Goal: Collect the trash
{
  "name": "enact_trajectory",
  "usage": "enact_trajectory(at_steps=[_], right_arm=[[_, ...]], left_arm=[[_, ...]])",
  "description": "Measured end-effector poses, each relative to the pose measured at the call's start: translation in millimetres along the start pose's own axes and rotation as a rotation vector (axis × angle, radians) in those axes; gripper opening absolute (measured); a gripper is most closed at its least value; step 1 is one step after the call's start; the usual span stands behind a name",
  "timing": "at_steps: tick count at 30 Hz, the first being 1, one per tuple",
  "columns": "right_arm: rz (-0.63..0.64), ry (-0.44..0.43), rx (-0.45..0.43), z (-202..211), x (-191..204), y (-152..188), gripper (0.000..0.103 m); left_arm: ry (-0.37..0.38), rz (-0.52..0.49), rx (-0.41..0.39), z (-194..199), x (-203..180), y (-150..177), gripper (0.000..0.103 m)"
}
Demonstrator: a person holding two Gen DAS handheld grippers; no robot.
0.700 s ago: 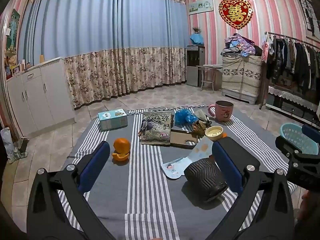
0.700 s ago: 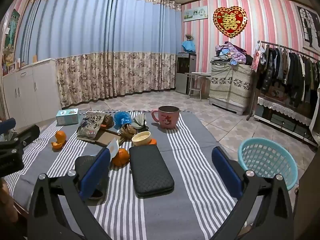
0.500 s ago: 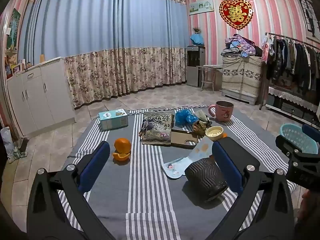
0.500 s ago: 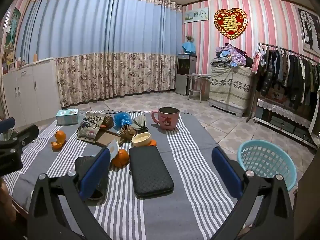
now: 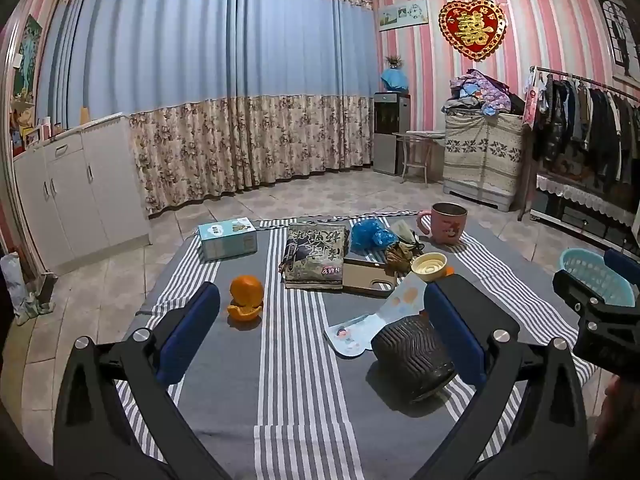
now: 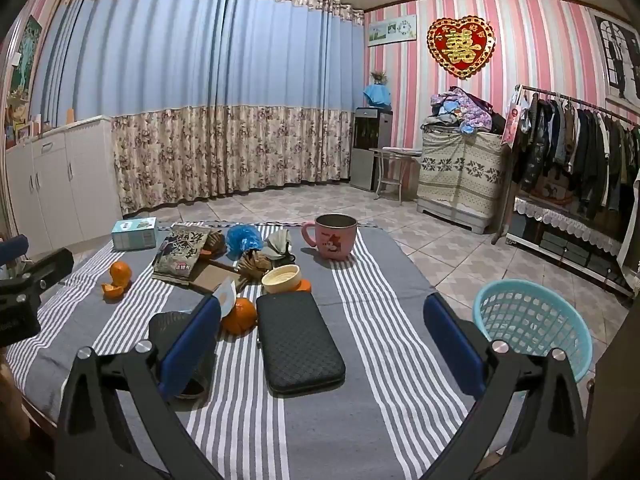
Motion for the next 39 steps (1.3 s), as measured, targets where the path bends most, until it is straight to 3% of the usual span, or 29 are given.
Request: enact_trajectory(at_steps=[39], right_arm=[[0.001, 0.018, 0.019, -5, -16, 8, 0.099]], left_arm=[[-0.01, -0.002, 0.016, -6, 7, 7, 0.099]])
Point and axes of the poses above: each gripper's, at about its wrist camera, not at the fingertips, and z roughly against the way its jaws point, x to its left, y to its underside, the point moved 10 cm from there along -z, roughly the way its jaws point, and after that the axes turned 5 degrees about y, right-handed, at the moved point
